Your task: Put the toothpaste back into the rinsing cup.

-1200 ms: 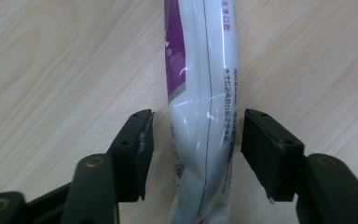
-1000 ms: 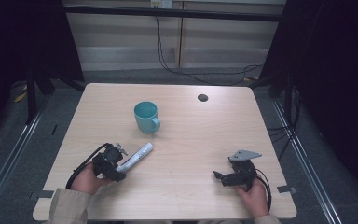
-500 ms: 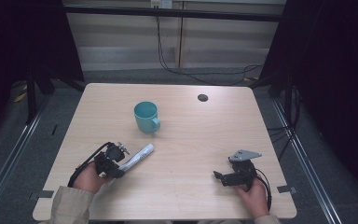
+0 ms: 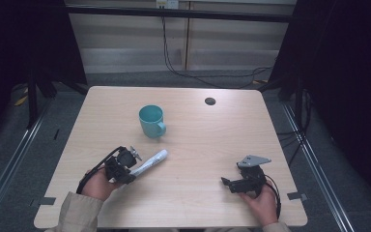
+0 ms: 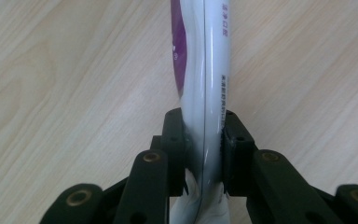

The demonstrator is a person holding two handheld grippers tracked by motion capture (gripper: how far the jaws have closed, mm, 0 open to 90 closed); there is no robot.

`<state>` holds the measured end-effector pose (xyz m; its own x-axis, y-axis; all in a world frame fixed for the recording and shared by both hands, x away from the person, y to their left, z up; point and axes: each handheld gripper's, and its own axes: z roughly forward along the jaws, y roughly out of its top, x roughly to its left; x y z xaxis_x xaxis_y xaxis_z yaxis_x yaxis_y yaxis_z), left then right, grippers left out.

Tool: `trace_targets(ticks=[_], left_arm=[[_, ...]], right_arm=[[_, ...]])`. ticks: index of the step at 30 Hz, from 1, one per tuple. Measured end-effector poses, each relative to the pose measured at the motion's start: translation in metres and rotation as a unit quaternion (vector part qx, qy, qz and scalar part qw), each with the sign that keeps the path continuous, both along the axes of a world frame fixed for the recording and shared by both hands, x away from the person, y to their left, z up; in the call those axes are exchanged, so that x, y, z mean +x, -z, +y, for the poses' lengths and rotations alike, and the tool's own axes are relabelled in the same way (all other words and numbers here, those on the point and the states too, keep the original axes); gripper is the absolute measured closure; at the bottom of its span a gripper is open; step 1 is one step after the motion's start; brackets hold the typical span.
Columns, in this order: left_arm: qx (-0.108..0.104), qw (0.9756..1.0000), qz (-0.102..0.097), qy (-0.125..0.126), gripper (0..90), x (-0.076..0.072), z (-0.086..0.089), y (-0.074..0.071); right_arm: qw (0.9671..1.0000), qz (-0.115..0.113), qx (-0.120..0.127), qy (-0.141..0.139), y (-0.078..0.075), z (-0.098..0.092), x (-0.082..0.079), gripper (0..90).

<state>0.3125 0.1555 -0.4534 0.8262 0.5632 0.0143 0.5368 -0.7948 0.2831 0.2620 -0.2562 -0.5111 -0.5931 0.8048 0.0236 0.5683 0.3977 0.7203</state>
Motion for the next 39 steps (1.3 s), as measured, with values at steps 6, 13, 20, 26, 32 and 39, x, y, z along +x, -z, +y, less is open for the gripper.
trace_targets(ticks=[6, 13, 20, 26, 32, 39], left_arm=[[-0.002, 0.9998, -0.007, 0.018, 75.3, -0.002, -0.012, -0.009], [-0.011, 0.9993, -0.010, 0.034, 75.4, -0.002, -0.024, -0.017], [-0.020, 0.9987, -0.013, 0.046, 75.5, -0.001, -0.032, -0.023], [-0.023, 0.9984, -0.015, 0.050, 75.7, -0.001, -0.037, -0.026], [-0.026, 0.9979, -0.016, 0.056, 75.7, -0.001, -0.043, -0.029], [-0.033, 0.9967, -0.015, 0.072, 75.9, -0.001, -0.057, -0.032]], right_arm=[[1.0000, 0.001, 0.001, 0.001, 0.000, 0.000, 0.000, 12.6], [1.0000, 0.001, 0.004, 0.003, 0.000, 0.000, 0.000, 13.2], [0.9997, 0.020, 0.011, -0.010, -0.006, 0.000, 0.004, 15.2], [0.9990, 0.007, 0.003, -0.043, -0.015, 0.011, 0.005, 17.2], [0.9971, -0.006, 0.000, -0.076, -0.027, 0.024, 0.007, 16.6], [0.9928, -0.019, -0.023, -0.116, -0.041, 0.037, 0.010, 17.4]])
